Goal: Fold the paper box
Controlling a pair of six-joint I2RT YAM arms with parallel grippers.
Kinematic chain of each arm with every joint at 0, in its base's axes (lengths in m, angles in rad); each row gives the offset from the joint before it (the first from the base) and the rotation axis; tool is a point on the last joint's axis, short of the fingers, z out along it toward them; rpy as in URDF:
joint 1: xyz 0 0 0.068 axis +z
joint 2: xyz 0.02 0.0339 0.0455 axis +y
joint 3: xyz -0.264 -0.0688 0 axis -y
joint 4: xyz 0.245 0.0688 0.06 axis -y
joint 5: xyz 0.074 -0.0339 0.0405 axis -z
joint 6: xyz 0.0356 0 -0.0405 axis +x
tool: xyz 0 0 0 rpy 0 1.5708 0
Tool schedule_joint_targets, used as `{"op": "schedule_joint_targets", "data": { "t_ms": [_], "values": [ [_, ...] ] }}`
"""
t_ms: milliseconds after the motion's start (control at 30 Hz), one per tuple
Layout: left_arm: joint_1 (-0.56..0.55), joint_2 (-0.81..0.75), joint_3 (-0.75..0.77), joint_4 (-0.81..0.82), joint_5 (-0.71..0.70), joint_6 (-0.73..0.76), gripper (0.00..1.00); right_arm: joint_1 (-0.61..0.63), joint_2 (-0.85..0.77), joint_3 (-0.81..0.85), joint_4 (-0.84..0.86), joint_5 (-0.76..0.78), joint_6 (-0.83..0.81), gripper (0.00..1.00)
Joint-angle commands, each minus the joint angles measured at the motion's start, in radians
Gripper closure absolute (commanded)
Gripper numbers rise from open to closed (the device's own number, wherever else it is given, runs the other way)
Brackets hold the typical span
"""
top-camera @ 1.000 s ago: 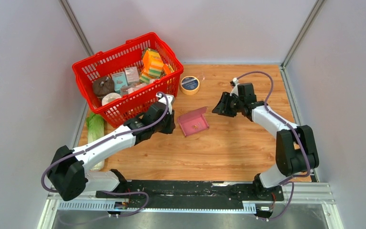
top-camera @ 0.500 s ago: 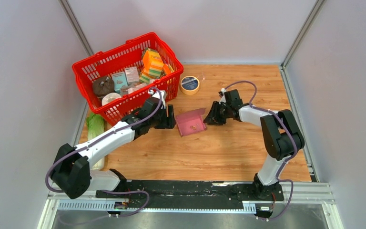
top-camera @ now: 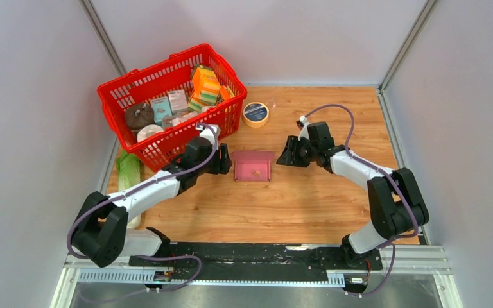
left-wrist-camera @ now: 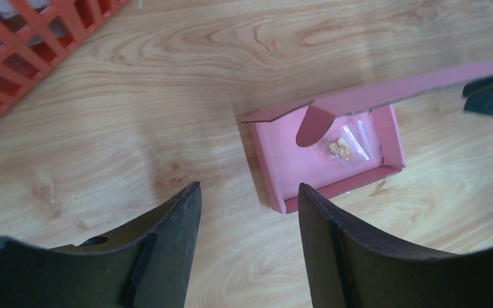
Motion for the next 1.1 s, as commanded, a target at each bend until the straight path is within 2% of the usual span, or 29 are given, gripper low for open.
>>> {"op": "schedule_joint_targets", "data": {
  "t_ms": [0, 67, 200, 400, 533, 833, 1067],
  "values": [
    [0.001, -0.031, -0.13, 0.368, 0.081, 0.129, 0.35, 0.015, -0.082, -0.043, 0.121, 0.079, -0.187, 0.53],
    [0.001, -0.01, -0.161, 0.469, 0.085, 0.141, 0.35, 0.017, -0.131, -0.115, 0.21, 0.078, -0.202, 0.55],
    [0.001, 0.048, -0.132, 0.519, 0.095, 0.213, 0.35, 0.018, -0.188, -0.177, 0.363, 0.032, -0.25, 0.57],
    [0.001, 0.128, -0.13, 0.641, 0.176, 0.299, 0.32, 0.023, -0.17, -0.189, 0.447, -0.048, -0.32, 0.55],
    [0.001, 0.167, -0.132, 0.68, 0.234, 0.355, 0.33, 0.04, -0.121, -0.128, 0.42, -0.079, -0.371, 0.52],
    [0.001, 0.167, -0.096, 0.596, 0.234, 0.42, 0.41, 0.072, -0.053, -0.059, 0.366, -0.024, -0.431, 0.42],
    [0.009, 0.197, -0.009, 0.465, 0.309, 0.457, 0.44, 0.076, -0.036, -0.026, 0.326, -0.004, -0.452, 0.46]
  ]
}}
